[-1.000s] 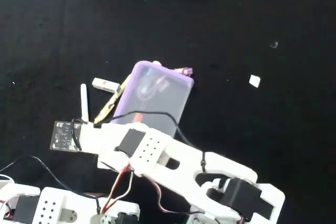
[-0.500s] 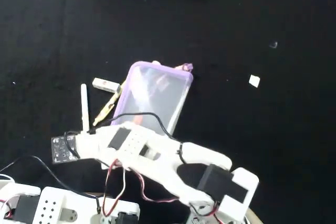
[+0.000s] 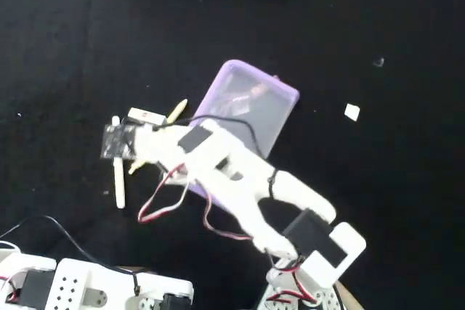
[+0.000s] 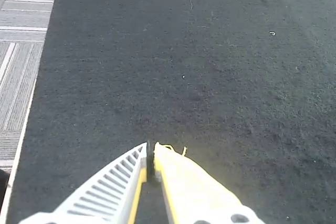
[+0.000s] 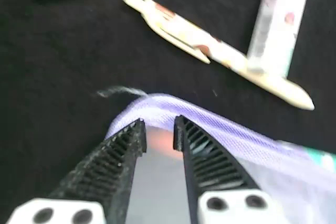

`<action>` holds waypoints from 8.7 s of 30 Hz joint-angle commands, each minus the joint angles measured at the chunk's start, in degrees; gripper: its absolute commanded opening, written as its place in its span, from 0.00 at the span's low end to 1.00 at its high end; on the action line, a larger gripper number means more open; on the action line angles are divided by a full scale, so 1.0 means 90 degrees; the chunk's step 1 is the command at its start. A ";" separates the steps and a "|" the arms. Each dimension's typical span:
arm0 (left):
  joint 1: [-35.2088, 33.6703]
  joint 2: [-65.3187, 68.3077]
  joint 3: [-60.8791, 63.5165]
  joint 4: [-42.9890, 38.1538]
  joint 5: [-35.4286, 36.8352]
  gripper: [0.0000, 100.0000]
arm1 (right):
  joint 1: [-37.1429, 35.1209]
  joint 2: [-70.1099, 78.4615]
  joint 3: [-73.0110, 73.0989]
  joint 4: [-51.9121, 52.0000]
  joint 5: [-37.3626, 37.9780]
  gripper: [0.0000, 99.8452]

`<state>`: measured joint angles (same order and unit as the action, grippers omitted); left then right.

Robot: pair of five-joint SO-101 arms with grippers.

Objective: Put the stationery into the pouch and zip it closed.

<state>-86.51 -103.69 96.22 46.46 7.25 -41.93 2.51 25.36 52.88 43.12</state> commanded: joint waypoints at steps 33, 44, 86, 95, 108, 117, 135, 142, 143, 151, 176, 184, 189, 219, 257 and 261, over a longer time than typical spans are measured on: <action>0.0757 -0.0049 0.0122 0.0244 0.0000 0.03 | 0.1563 0.3463 -0.6540 0.3302 -0.0733 0.11; 0.0767 -0.0049 0.0122 0.0244 0.0000 0.03 | 0.2471 0.3980 -0.7311 0.3839 -0.0215 0.11; 0.1236 -0.0049 0.0122 0.0508 0.0000 0.03 | 0.2393 0.3512 -0.6930 0.5372 -0.0801 0.11; 0.1245 -0.0049 0.0122 0.0508 0.0000 0.03 | 0.3243 0.2242 -0.4254 0.5372 0.0195 0.11; 0.1245 -0.0049 0.0122 0.0508 0.0000 0.03 | 0.3419 0.2681 -0.4557 0.3585 0.0254 0.11; 0.1245 -0.0049 0.0122 0.0508 0.0000 0.03 | 0.3292 0.3385 -0.6188 0.2637 -0.0166 0.11; 0.1245 -0.0049 0.0122 0.0508 0.0000 0.03 | 0.3419 0.5485 -0.7907 0.2286 -0.0147 0.23; 0.1245 -0.0049 0.0122 0.0508 0.0000 0.03 | 0.3419 0.5524 -0.8230 0.2266 0.0371 0.19; 0.1245 -0.0049 0.0122 0.0508 0.0000 0.03 | 0.3419 0.5524 -0.8259 0.2276 0.0410 0.18; 0.1245 -0.0049 0.0122 0.0508 0.0000 0.03 | 0.3399 0.5592 -0.8337 0.2286 0.0459 0.16; 0.1236 -0.0049 0.0122 0.0498 0.0000 0.03 | 0.3399 0.5123 -0.8386 0.3282 0.0420 0.01; 0.1187 -0.0049 0.0122 0.0361 -0.0010 0.03 | 0.3380 0.4371 -0.9167 0.3477 0.0410 0.01; 0.1197 -0.0049 0.0122 0.0322 -0.0010 0.03 | 0.2940 0.4068 -1.0505 0.4181 0.0410 0.01; 0.1343 -0.0049 0.0122 0.0381 0.0029 0.15 | 0.2090 0.1763 -1.3182 0.3399 -0.0166 0.01; 1.1834 -0.0059 -0.3600 0.1192 0.1455 0.32 | 0.1446 0.0650 -1.2010 0.3038 -0.0645 0.01; 1.3035 -0.0059 -0.3697 0.0928 0.1446 0.32 | 0.1123 0.0650 -1.1834 0.2911 -0.0977 0.01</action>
<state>21.19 -104.31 66.33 57.54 20.00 -29.45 10.15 -81.45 81.19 36.00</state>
